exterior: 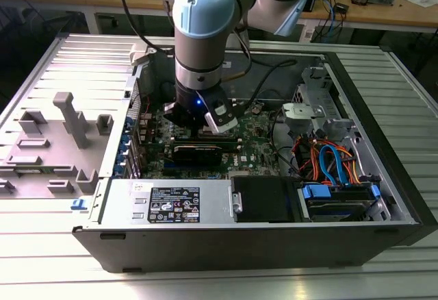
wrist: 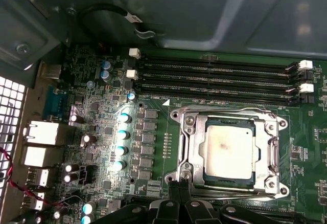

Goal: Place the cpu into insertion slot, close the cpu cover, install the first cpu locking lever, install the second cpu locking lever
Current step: 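Install the second cpu locking lever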

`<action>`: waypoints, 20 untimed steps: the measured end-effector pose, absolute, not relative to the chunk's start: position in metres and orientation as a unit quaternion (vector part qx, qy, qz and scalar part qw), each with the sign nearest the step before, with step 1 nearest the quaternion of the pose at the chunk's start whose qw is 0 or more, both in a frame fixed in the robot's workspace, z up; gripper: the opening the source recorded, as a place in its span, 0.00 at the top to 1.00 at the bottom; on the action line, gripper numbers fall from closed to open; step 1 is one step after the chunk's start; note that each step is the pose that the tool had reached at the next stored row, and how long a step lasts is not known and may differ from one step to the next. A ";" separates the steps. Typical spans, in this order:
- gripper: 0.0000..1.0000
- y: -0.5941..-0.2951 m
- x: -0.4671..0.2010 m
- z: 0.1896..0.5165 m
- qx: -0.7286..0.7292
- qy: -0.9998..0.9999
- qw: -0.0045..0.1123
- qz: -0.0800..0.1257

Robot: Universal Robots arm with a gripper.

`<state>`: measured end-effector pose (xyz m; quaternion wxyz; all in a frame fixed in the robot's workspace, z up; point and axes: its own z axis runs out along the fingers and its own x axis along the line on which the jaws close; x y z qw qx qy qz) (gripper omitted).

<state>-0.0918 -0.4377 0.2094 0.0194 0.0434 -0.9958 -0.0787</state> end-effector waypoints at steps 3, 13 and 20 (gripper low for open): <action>0.89 -0.438 -0.092 0.208 0.043 -0.995 0.019 -0.083; 0.89 -0.438 -0.096 0.206 0.044 -0.995 0.019 -0.087; 0.89 -0.436 -0.097 0.202 0.044 -0.995 0.019 -0.091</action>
